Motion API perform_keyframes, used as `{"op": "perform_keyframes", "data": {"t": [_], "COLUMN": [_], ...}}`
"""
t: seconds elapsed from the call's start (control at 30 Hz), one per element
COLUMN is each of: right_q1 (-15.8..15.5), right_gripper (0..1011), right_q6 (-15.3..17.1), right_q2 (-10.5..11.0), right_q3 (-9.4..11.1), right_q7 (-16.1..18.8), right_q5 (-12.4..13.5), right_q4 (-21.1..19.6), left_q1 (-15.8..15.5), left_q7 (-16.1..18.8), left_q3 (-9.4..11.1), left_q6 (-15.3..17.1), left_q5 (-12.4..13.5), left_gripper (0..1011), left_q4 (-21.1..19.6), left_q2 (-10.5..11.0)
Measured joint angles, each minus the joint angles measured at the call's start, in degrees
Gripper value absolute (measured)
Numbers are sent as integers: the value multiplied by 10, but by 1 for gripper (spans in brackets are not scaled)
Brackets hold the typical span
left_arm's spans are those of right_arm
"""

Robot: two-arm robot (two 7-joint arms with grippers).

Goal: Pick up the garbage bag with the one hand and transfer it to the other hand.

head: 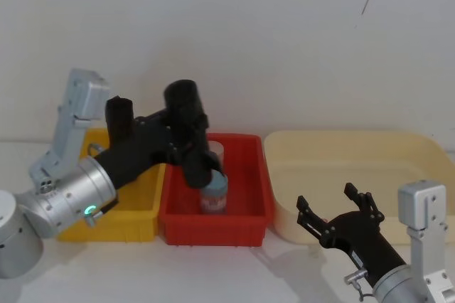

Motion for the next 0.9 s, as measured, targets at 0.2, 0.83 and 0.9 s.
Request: {"op": "perform_keyframes", "data": {"t": [0.2, 0.83, 0.9], "right_q1": [0, 0, 0], "right_gripper": [999, 1000, 1000], "right_q6": [0, 0, 0], "right_q2": [0, 0, 0], "right_q3": [0, 0, 0], "right_q7": [0, 0, 0], "right_q5": [0, 0, 0], "right_q4": [0, 0, 0], "left_q1": [-14, -39, -41], "left_q7": [-35, -60, -59], "left_q3": [28, 76, 78], "left_q6": [13, 22, 22], "left_q5": [-10, -8, -7], "left_gripper": [393, 393, 393], "left_q4": [9, 50, 53], "left_q2": [-10, -27, -27]}}
